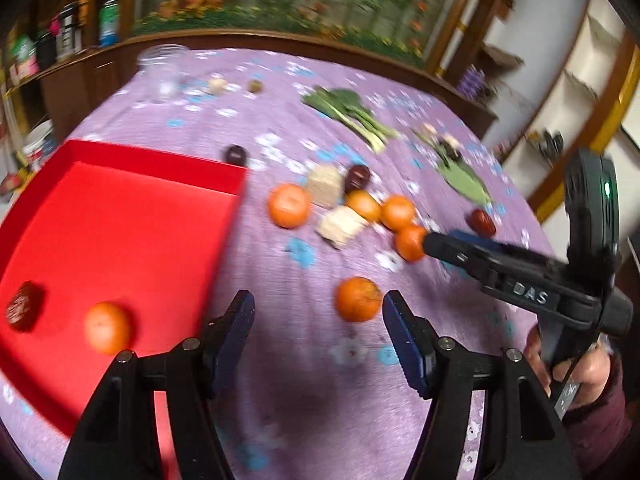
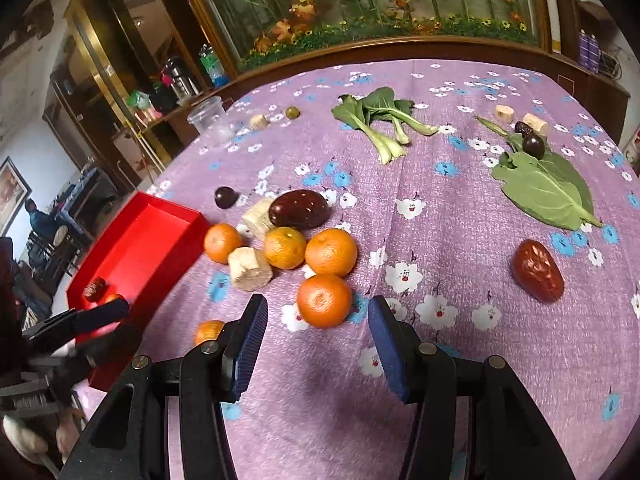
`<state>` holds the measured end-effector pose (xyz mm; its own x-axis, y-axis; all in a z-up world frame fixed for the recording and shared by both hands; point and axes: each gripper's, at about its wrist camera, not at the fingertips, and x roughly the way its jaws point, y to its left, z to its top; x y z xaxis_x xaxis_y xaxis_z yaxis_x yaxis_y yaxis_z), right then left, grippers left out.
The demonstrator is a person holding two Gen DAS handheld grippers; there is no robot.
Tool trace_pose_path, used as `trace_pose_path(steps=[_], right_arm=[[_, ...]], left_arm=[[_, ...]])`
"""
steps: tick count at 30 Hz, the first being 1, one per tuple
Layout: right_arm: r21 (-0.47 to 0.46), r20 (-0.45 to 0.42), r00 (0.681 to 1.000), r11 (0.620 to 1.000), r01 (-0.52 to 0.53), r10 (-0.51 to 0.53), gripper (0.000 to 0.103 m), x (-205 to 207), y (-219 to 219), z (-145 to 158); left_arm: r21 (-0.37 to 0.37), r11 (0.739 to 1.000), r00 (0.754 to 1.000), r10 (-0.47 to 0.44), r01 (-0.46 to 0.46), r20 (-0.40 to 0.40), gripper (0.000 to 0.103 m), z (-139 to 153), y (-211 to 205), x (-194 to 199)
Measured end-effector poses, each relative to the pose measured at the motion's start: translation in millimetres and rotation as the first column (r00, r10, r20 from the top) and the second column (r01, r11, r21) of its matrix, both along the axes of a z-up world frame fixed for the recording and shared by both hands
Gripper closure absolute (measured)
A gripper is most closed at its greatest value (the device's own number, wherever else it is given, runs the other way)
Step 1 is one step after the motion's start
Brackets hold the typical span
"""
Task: Organize fruits
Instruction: 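Grasp an orange with the left tool while the right tool grasps another orange, then carry both oranges over the red tray and open both tools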
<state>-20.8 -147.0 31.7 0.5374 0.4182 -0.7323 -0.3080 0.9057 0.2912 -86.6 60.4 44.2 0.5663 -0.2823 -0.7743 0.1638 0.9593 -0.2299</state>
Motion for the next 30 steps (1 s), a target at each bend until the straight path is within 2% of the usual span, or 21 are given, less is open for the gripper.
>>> trace_pose_path(steps=[8,10,14,15,16,18,20,22,25,30], right_arm=[[-0.063,-0.012,0.999,0.997,-0.041,0.04,0.052,15,12,-21],[-0.071,-0.017,0.999,0.996,-0.047,0.046,0.056,18,14,-24],[-0.088,-0.009,0.999,0.995,-0.051,0.05,0.061,19,18,-26],[-0.096,-0.004,0.999,0.994,-0.05,0.05,0.065,19,19,-27],[-0.102,0.0,0.999,0.994,-0.05,0.05,0.065,19,19,-27],[-0.109,0.006,0.999,0.993,-0.048,0.049,0.066,19,21,-27],[-0.111,0.007,0.999,0.993,-0.044,0.045,0.067,18,21,-26],[-0.107,0.001,0.999,0.993,-0.04,0.041,0.067,15,20,-25],[-0.108,0.012,0.999,0.993,-0.036,0.038,0.067,7,21,-20],[-0.101,0.045,0.998,0.994,-0.047,0.052,0.067,-8,29,0]], left_arm=[[0.077,0.996,0.999,-0.037,0.04,-0.04,0.04,-26,-26,22],[0.078,0.996,0.998,-0.049,0.053,-0.044,0.04,-28,-29,26],[0.131,0.988,0.996,-0.077,0.082,-0.04,0.041,-33,-43,30],[0.147,0.985,0.996,-0.082,0.086,-0.037,0.045,-33,-45,29],[0.161,0.982,0.995,-0.092,0.095,-0.028,0.055,-33,-48,27],[0.133,0.982,0.991,-0.128,0.13,-0.025,0.073,-31,-51,25],[0.164,0.978,0.991,-0.13,0.131,-0.012,0.074,-29,-54,21],[0.144,0.981,0.992,-0.126,0.126,-0.014,0.074,-28,-50,19],[0.075,0.994,0.997,-0.077,0.078,-0.011,0.074,-22,-29,14],[-0.02,0.998,0.998,0.054,-0.053,0.032,0.074,0,26,0]])
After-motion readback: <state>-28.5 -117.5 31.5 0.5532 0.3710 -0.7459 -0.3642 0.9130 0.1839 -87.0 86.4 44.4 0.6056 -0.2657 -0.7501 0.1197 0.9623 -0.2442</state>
